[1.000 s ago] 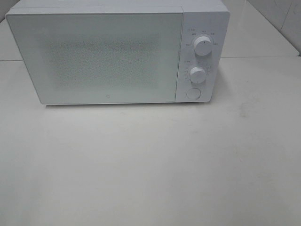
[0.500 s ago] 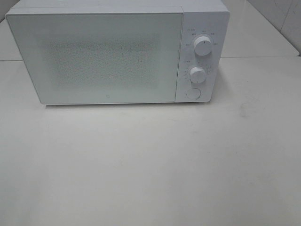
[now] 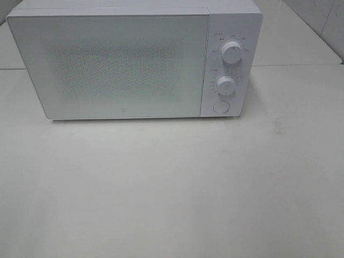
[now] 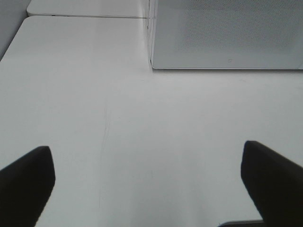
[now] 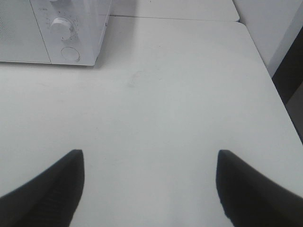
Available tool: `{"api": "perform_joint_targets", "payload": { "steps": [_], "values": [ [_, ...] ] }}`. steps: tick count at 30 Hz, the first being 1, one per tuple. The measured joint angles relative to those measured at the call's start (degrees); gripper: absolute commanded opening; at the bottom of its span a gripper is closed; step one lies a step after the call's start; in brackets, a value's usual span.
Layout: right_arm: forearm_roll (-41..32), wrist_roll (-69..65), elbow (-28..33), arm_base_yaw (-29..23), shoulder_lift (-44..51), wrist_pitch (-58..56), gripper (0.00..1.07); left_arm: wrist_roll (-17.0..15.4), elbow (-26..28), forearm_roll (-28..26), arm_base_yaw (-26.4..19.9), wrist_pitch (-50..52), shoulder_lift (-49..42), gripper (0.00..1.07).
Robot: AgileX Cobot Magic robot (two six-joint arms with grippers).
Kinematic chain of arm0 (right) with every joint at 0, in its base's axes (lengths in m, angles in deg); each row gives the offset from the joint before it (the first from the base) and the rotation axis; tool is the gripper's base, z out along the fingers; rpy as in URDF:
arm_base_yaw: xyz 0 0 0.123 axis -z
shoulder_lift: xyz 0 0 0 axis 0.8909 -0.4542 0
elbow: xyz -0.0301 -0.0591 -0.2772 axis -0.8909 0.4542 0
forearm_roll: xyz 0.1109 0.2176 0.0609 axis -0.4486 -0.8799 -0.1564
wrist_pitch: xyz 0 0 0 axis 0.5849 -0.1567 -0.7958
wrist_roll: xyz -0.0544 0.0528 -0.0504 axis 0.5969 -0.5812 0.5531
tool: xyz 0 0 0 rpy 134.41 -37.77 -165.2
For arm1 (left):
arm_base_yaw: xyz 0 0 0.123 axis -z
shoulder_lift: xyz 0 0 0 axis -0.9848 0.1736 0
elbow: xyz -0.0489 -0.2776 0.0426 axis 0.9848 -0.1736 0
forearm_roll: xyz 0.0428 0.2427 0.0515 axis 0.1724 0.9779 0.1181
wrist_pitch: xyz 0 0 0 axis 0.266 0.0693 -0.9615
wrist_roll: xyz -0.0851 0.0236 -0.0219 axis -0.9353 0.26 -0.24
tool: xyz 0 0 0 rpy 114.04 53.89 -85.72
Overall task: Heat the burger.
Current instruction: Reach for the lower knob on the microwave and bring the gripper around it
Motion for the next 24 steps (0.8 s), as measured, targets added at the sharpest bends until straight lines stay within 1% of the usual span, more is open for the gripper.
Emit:
{"api": "perform_joint_targets", "payload": {
  "steps": [14,16,22,24],
  "values": [
    [-0.2,0.0,-0.5,0.0,-0.3,1.3,0.75,0.0,0.0,0.0,0.0,0.0,0.0,1.01],
    [-1.0,0.0,-1.0,0.0,-2.3,4.9,0.75,0.0,0.0,0.0,0.0,0.0,0.0,1.01],
    [-1.0,0.0,-1.0,0.0,-3.8,8.8,0.75,0.0,0.0,0.0,0.0,0.0,0.0,1.01],
    [-1.4,0.0,-0.1,0.0,-5.3,13.0,0.75,0.0,0.0,0.0,0.0,0.0,0.0,1.01]
  ]
}}
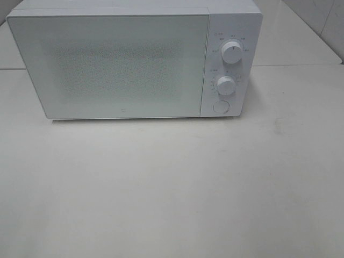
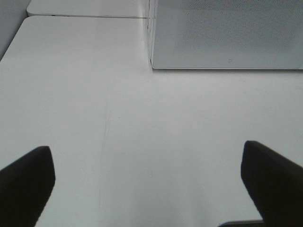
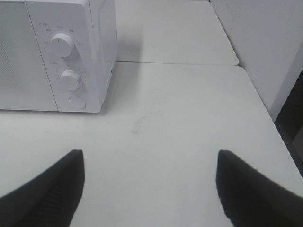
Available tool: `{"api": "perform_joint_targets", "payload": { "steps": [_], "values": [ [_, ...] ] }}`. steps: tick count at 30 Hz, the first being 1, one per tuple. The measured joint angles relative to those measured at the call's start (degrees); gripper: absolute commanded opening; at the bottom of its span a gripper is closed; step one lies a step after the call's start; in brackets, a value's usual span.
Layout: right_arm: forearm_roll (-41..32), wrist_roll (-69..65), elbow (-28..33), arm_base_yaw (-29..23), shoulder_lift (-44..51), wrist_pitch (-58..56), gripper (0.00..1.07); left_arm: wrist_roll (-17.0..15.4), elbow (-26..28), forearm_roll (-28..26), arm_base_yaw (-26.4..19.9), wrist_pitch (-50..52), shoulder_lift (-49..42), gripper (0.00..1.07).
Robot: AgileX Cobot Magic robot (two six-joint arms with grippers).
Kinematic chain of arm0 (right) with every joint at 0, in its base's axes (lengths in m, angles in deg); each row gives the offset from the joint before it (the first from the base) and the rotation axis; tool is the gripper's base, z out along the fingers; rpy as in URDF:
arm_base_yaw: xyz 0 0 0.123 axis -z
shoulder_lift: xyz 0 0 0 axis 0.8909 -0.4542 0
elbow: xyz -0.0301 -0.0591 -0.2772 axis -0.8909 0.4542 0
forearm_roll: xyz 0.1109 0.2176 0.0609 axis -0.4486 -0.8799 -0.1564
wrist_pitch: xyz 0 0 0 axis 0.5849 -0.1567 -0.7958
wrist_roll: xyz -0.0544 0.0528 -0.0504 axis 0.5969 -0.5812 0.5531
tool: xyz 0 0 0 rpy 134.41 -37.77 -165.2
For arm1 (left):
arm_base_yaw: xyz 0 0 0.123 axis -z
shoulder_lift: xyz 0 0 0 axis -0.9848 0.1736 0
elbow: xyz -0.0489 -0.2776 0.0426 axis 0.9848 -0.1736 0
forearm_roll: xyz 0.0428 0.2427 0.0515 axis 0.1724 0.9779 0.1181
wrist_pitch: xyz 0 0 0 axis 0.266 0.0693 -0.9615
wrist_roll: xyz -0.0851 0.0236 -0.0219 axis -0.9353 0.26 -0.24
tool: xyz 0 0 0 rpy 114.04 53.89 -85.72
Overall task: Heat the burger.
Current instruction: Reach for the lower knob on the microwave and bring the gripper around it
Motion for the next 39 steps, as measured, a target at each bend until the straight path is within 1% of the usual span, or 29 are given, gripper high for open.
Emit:
{"api": "perform_joint_targets", "payload": {
  "steps": [3,6,8,15,17,19,23,24,28,29,31,33,34,36,37,39],
  "values": [
    [0.0,0.0,0.5,0.0,-0.5,1.0,0.75,0.0,0.0,0.0,0.0,0.0,0.0,1.01],
    [0.0,0.0,1.7,0.0,-2.3,4.3,0.75,0.0,0.0,0.0,0.0,0.0,0.0,1.01],
    [-0.1,0.0,3.4,0.0,-4.8,9.5,0.75,0.0,0.0,0.0,0.0,0.0,0.0,1.01],
    [-0.1,0.0,6.3,0.0,-8.3,15.1,0.75,0.0,0.0,0.0,0.0,0.0,0.0,1.01],
    [-0.1,0.0,8.3,0.0,-11.4,19.9,0.75,0.0,0.0,0.0,0.0,0.0,0.0,1.00],
    [-0.1,0.0,8.7,0.0,-12.3,21.0,0.75,0.0,0.0,0.0,0.0,0.0,0.0,1.00],
    [-0.5,0.0,10.4,0.0,-17.2,27.7,0.75,0.0,0.0,0.0,0.0,0.0,0.0,1.00],
    [-0.5,0.0,10.4,0.0,-17.2,27.7,0.75,0.0,0.0,0.0,0.0,0.0,0.0,1.00],
    [-3.5,0.0,11.1,0.0,-23.1,34.4,0.75,0.0,0.0,0.0,0.0,0.0,0.0,1.00],
    [-3.5,0.0,11.1,0.0,-23.1,34.4,0.75,0.0,0.0,0.0,0.0,0.0,0.0,1.00],
    [-4.4,0.0,11.1,0.0,-26.8,38.5,0.75,0.0,0.0,0.0,0.0,0.0,0.0,1.00],
    [-4.4,0.0,11.1,0.0,-28.2,39.9,0.75,0.0,0.0,0.0,0.0,0.0,0.0,1.00],
    [-4.4,0.0,11.1,0.0,-30.9,42.3,0.75,0.0,0.0,0.0,0.0,0.0,0.0,1.00],
    [-4.4,0.0,11.2,0.0,-32.1,43.3,0.75,0.0,0.0,0.0,0.0,0.0,0.0,1.00],
    [-4.4,0.0,11.6,0.0,-34.5,46.5,0.75,0.0,0.0,0.0,0.0,0.0,0.0,1.00],
    [-4.4,0.0,12.0,0.0,-35.9,48.1,0.75,0.0,0.0,0.0,0.0,0.0,0.0,1.00]
  ]
}}
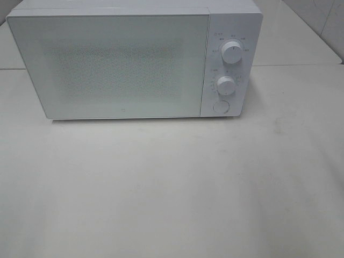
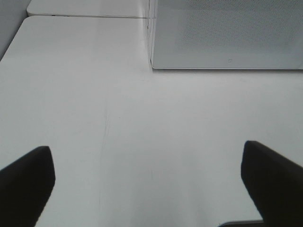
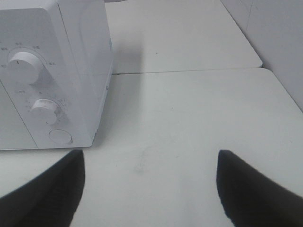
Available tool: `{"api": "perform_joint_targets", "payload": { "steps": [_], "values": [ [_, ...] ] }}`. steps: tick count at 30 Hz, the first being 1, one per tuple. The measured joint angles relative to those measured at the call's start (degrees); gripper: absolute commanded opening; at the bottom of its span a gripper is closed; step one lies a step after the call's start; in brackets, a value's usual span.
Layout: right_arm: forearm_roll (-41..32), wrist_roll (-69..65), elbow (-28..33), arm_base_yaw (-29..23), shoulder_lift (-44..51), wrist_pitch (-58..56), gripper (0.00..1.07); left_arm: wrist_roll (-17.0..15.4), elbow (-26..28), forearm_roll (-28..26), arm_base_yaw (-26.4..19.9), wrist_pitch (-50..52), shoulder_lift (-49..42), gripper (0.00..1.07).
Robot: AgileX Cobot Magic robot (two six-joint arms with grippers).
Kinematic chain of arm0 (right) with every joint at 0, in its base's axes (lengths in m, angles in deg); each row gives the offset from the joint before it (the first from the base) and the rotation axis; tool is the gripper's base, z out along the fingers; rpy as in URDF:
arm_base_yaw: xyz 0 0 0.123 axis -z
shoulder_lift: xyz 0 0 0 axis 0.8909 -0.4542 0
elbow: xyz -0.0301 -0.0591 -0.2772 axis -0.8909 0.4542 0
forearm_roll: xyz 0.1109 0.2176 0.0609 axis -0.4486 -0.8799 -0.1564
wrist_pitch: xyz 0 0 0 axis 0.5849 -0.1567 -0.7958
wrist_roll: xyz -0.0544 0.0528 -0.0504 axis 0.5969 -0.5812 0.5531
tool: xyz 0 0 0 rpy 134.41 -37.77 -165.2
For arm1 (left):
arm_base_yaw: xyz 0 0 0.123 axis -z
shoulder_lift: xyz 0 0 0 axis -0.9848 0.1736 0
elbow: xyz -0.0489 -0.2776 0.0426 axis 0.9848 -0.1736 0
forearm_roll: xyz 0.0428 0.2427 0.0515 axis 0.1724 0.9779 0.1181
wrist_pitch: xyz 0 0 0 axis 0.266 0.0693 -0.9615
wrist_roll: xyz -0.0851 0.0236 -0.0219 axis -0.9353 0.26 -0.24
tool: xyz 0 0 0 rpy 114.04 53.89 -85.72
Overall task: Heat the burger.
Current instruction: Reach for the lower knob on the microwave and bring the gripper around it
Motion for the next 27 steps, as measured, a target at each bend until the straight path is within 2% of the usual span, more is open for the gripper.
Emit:
{"api": "perform_joint_targets", "payload": {
  "steps": [6,16,20,21,22,23,25,26,27],
  "values": [
    [-0.1,0.0,3.9,0.0,-8.0,12.5,0.75,0.0,0.0,0.0,0.0,0.0,0.0,1.00],
    [-0.2,0.2,5.1,-0.7,-17.8,25.8,0.75,0.0,0.0,0.0,0.0,0.0,0.0,1.00],
    [-2.4,3.3,5.7,-6.6,-24.2,32.7,0.75,0.0,0.0,0.0,0.0,0.0,0.0,1.00],
    [-2.4,3.3,5.7,-6.6,-24.2,32.7,0.75,0.0,0.0,0.0,0.0,0.0,0.0,1.00],
    [-5.7,6.0,5.7,-9.5,-26.9,35.5,0.75,0.0,0.0,0.0,0.0,0.0,0.0,1.00],
    [-5.7,6.0,5.7,-9.5,-26.9,35.5,0.75,0.0,0.0,0.0,0.0,0.0,0.0,1.00],
    [-11.5,10.9,5.7,-14.8,-31.2,41.4,0.75,0.0,0.0,0.0,0.0,0.0,0.0,1.00],
    [-11.5,10.9,5.7,-14.8,-31.2,41.4,0.75,0.0,0.0,0.0,0.0,0.0,0.0,1.00],
    [-15.8,13.7,5.7,-18.3,-33.7,45.0,0.75,0.0,0.0,0.0,0.0,0.0,0.0,1.00]
  ]
}}
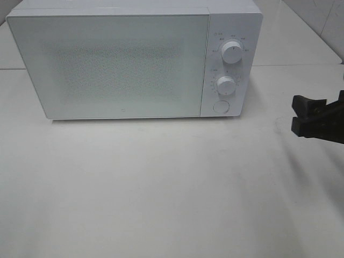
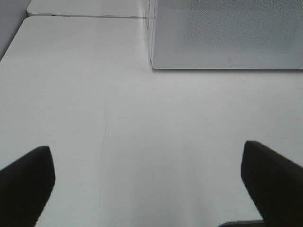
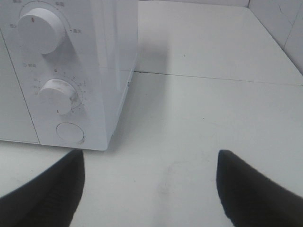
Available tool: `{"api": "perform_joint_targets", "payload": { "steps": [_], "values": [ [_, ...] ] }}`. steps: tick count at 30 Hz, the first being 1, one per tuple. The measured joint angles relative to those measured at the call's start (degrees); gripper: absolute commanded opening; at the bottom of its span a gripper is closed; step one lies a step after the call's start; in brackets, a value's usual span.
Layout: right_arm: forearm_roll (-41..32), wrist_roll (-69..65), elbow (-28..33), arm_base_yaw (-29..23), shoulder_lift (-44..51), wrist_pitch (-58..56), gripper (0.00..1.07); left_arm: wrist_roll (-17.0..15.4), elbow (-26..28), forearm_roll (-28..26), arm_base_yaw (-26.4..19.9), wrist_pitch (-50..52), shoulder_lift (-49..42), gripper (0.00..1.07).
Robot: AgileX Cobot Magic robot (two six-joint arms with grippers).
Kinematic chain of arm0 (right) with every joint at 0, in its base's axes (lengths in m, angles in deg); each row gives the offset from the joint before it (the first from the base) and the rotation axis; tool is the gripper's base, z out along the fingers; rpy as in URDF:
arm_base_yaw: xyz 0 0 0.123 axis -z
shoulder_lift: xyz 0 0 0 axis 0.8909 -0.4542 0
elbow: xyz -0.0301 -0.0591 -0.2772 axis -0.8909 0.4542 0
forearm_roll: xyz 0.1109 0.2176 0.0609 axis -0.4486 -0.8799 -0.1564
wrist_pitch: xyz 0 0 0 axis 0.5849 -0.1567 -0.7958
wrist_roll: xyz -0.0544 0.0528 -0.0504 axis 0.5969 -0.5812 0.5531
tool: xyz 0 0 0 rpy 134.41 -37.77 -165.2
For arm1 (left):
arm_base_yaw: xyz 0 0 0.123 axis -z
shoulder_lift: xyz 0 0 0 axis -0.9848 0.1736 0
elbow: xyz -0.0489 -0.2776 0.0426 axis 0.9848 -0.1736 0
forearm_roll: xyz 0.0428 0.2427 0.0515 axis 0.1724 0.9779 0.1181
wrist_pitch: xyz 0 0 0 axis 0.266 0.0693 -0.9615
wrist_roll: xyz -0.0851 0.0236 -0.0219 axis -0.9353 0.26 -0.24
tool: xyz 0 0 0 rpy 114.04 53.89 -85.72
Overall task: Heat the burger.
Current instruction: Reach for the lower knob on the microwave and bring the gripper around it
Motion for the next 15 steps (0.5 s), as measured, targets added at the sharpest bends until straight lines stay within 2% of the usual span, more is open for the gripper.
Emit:
{"api": "perform_joint_targets", "payload": {
  "steps": [2,4,7,9,10,12,15],
  "values": [
    [-2.1,1.1,-0.1,-1.8,-1.3,2.1,0.75,0.0,0.0,0.0,0.0,0.0,0.0,1.00],
    [-9.3,3.3,-0.1,-8.3,-6.0,9.1,0.75,0.0,0.0,0.0,0.0,0.0,0.0,1.00],
    [-11.1,3.6,-0.2,-10.0,-7.2,10.6,0.75,0.0,0.0,0.0,0.0,0.0,0.0,1.00],
    [-16.8,4.8,-1.7,-15.4,-11.3,14.0,0.75,0.0,0.0,0.0,0.0,0.0,0.0,1.00],
    [-16.8,4.8,-1.7,-15.4,-11.3,14.0,0.75,0.0,0.0,0.0,0.0,0.0,0.0,1.00],
    [-19.9,5.7,-3.7,-18.7,-14.0,15.8,0.75,0.0,0.0,0.0,0.0,0.0,0.0,1.00],
    [-21.2,5.8,-4.3,-19.9,-14.7,16.2,0.75,0.0,0.0,0.0,0.0,0.0,0.0,1.00]
  ]
}}
